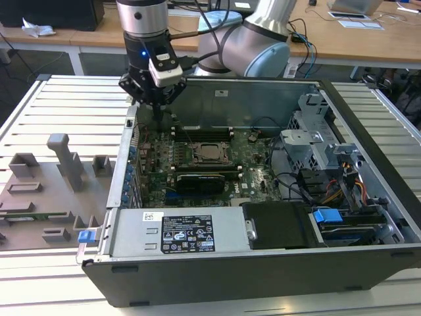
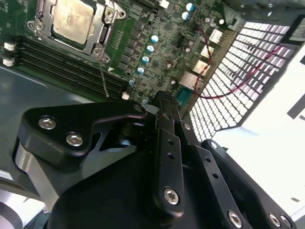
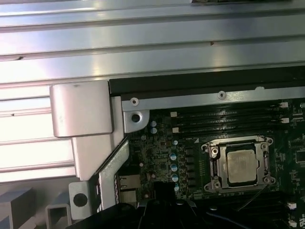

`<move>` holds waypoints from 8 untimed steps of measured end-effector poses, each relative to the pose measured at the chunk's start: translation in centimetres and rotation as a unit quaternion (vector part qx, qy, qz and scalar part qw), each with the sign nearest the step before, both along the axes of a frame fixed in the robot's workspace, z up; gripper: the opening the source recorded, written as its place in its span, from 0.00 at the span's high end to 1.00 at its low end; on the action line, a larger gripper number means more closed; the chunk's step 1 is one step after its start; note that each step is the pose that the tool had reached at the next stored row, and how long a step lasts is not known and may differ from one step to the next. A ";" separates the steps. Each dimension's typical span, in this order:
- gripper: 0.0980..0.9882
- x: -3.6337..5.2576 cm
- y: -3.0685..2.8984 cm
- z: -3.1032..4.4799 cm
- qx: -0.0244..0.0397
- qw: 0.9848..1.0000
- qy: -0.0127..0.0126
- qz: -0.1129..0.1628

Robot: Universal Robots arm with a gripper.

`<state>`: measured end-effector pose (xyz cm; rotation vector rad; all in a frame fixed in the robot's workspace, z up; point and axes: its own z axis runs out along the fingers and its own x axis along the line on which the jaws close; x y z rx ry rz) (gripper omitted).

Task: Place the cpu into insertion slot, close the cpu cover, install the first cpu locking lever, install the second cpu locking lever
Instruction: 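Install the first cpu locking lever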

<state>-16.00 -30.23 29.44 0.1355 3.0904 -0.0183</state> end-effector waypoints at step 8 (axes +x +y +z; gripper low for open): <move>0.99 1.07 0.98 -0.57 0.000 1.000 0.000 0.000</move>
